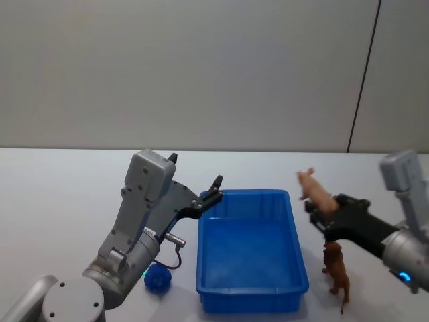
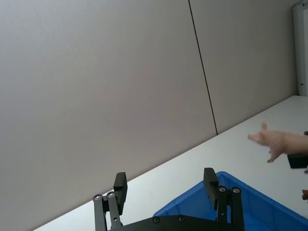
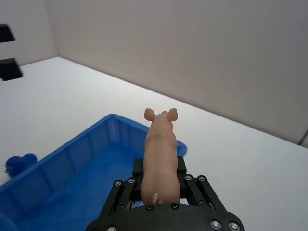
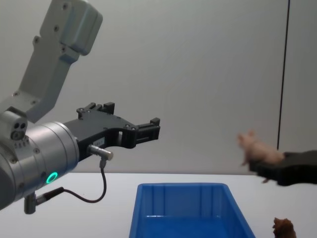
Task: Pick up the two dolls from the table and place them into the box.
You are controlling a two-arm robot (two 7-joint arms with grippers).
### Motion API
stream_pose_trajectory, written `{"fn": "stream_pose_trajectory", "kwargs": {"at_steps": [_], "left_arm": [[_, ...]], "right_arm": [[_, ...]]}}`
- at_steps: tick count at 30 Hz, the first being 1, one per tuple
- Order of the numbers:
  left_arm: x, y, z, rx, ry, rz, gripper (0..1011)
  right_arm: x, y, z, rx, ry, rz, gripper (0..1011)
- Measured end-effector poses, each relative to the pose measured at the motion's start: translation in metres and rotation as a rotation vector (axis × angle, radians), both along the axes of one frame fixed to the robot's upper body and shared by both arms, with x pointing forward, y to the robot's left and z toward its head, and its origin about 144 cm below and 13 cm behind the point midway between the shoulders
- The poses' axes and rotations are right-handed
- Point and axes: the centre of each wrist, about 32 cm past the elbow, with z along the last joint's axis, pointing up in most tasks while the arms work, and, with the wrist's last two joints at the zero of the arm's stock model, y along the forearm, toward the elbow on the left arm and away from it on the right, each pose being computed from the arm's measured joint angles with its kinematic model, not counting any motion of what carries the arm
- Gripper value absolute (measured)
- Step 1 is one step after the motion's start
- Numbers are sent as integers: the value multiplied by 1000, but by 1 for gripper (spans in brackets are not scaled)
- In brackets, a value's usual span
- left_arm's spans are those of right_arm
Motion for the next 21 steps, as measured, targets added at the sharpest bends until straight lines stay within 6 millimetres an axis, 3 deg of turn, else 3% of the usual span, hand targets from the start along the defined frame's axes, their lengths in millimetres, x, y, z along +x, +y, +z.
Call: {"fn": "stream_pose_trajectory", "kwargs": {"at_steps": [14,21], "left_arm": [[0,0,0,0,0,0,1001],[0,0,0,0,0,0,1001]], "right_arm": [[5,37,-14,-35,65,105,372],[6,48,-20,-51,86,118,591]]}}
